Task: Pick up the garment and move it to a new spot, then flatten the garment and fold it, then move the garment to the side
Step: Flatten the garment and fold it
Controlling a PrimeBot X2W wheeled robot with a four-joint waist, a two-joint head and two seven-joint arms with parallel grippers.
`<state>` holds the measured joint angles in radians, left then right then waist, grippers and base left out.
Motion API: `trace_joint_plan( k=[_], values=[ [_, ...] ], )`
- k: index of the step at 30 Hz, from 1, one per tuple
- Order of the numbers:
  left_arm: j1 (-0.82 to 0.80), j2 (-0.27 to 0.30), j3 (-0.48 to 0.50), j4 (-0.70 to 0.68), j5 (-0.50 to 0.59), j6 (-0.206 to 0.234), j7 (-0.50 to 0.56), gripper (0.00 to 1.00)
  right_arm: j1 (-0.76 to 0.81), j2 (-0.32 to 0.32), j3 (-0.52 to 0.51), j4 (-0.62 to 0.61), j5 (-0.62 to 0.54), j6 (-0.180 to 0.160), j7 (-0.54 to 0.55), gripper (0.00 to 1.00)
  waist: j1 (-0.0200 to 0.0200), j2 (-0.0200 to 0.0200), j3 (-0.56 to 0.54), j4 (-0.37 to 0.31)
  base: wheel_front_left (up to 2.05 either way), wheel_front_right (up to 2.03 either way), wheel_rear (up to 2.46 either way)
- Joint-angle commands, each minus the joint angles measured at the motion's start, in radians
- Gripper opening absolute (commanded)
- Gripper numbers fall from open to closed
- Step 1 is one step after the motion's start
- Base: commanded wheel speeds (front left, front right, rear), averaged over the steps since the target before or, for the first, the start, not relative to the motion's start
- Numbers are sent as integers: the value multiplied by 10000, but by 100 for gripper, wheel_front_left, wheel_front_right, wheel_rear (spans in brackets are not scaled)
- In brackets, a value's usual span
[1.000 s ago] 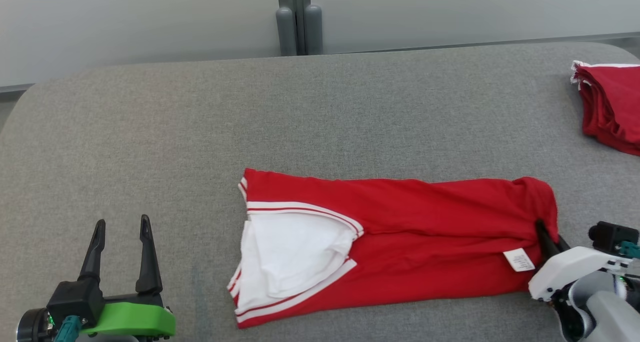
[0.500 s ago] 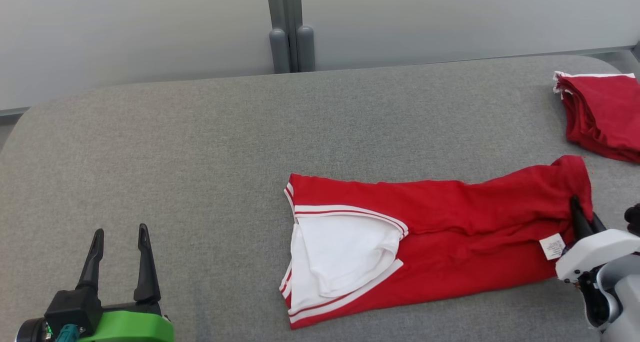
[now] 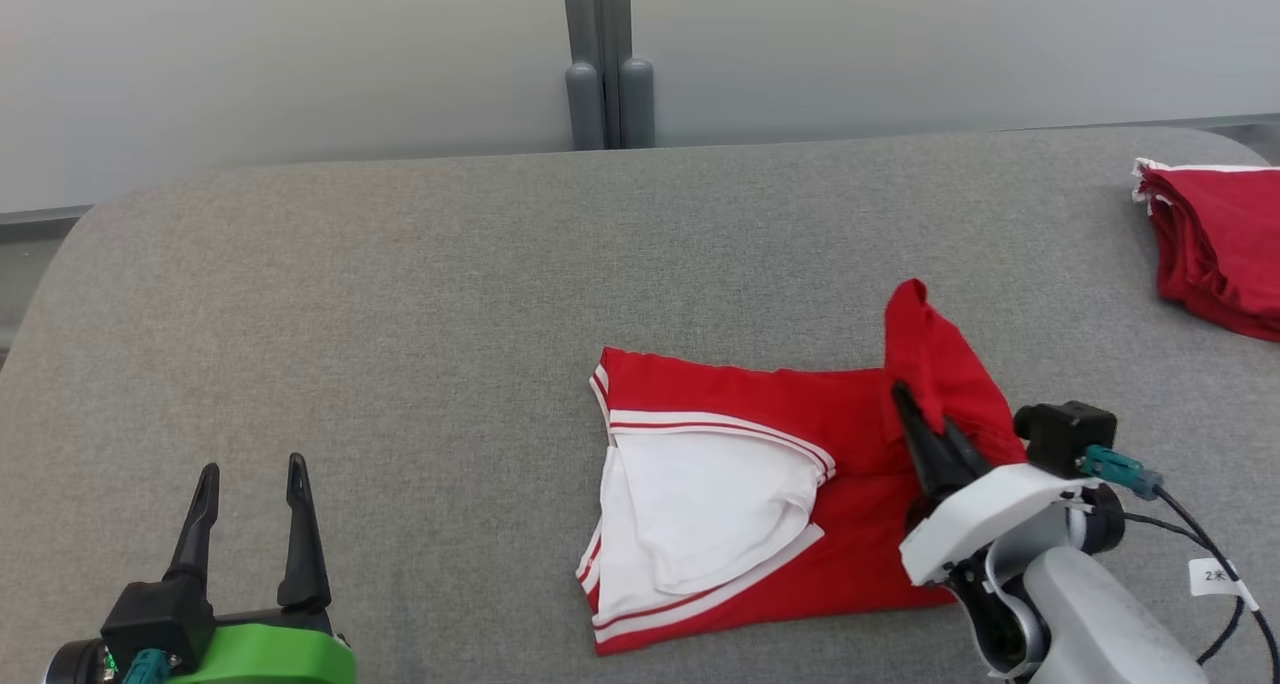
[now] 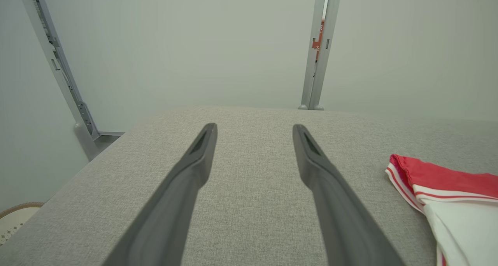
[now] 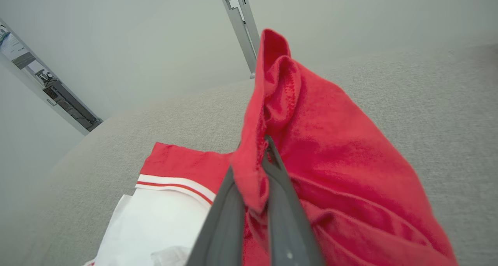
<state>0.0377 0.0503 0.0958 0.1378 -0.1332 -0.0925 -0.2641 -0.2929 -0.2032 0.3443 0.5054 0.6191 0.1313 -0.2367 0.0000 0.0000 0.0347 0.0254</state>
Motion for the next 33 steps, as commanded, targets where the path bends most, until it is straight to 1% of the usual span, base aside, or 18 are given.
trace_joint_plan(
  k=[1,5,11,17,22,23,24,25,27,30,33],
  values=[
    [65,14,-27,22,-70,-12,1,100,50,118,187,-162,-50,-14,73,0,0,0,11,108,0,0,0],
    [68,12,-112,-34,-91,47,3,100,17,561,799,-501,-78,-12,237,0,0,0,54,278,0,0,0],
    [-58,13,-200,37,-120,52,3,100,-254,1134,1600,-555,11,-12,373,0,0,0,130,508,0,0,0],
    [-230,13,-366,132,-204,110,2,100,-584,1455,2336,-124,226,-11,226,0,0,0,191,745,0,0,0],
    [-343,13,-485,186,-266,143,2,100,-898,1515,2757,415,576,-11,18,0,0,0,241,893,0,0,0],
    [-356,13,-498,191,-273,160,2,100,-981,1522,2911,525,723,-11,-22,7,0,0,250,915,0,0,0],
    [-351,13,-493,202,-275,156,3,100,-1057,1518,3017,572,789,-11,-69,49,0,0,253,926,0,0,0],
    [-351,13,-481,216,-274,146,2,100,-1137,1516,3088,623,911,-11,-98,100,0,0,256,931,0,0,0],
    [-340,13,-454,225,-279,139,2,100,-1281,1510,3123,687,919,-11,-178,100,0,0,250,912,0,0,0],
    [-268,13,-393,251,-274,157,3,100,-1485,1511,2884,692,711,-11,-264,100,0,0,212,818,0,0,0],
    [-230,13,-401,234,-242,169,2,100,-1630,1453,2265,333,360,-11,-280,100,0,0,174,699,0,0,0]
  ],
)
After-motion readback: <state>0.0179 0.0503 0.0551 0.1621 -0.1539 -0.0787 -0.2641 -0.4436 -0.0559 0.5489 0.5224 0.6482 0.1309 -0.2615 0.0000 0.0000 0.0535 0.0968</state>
